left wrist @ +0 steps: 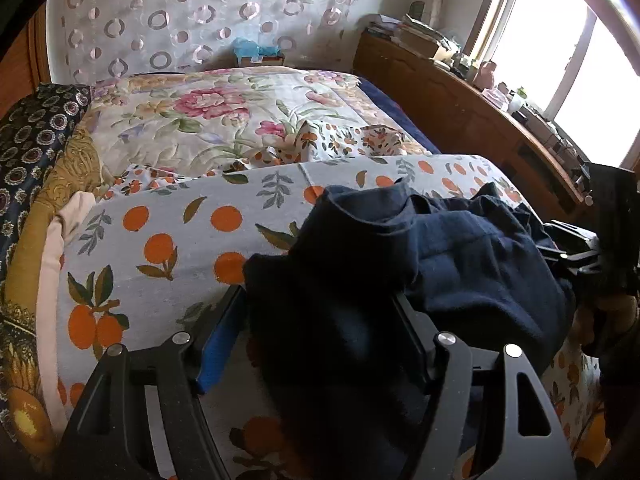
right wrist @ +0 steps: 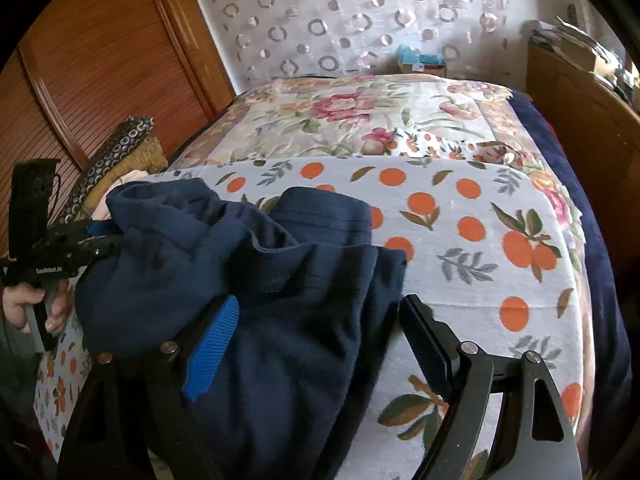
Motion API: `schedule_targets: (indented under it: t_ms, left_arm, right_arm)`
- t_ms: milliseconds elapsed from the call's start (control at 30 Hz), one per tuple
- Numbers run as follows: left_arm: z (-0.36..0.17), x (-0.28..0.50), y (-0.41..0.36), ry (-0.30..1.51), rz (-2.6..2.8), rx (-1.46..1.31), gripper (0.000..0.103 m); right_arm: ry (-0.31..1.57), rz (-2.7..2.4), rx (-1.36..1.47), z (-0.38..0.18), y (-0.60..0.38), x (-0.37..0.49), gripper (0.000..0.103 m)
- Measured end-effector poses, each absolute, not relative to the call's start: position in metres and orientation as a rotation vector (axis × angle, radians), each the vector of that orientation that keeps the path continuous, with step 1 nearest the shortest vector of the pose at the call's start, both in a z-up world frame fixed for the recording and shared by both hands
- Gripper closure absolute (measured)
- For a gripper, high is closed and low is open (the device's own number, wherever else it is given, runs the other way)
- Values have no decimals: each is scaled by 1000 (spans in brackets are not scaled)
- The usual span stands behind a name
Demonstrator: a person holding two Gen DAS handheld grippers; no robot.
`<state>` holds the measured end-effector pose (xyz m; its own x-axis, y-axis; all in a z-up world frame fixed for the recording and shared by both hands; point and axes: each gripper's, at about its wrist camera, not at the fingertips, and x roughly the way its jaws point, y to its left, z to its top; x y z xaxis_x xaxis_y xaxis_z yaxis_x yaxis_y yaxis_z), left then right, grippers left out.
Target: Fold small clothes
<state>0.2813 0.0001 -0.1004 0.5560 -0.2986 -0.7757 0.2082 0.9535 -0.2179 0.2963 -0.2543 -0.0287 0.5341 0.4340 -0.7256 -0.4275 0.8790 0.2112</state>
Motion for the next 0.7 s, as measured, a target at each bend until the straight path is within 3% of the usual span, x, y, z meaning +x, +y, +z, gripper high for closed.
schedule_targets:
  t_ms: [133, 167, 233, 300, 333, 467, 700]
  left_arm:
    - [-102, 283, -1, 925, -318, -105, 35]
    - [-101, 282, -1, 924, -323, -103, 42]
    - [-100, 282, -2, 921, -333, -100, 54]
    - [-97, 279, 0, 917, -336, -108, 81]
    - [-94, 276, 1, 912, -340, -114, 83]
    - [-73, 259, 3, 848, -363, -135, 87]
    - [-27, 217, 7, 703, -366, -139, 88]
  right_arm:
    - [866, 566, 0, -31, -253, 298, 41]
    - [869, 575, 1, -31, -256, 299, 51]
    - [874, 603, 10, -32, -257, 301, 62]
    - [864, 621, 7, -31, -258, 300, 72]
    - [852, 622, 6, -30, -259, 298, 76]
    - [780, 612, 6, -21, -262, 285, 82]
    - [629, 614, -8, 12, -263, 257, 84]
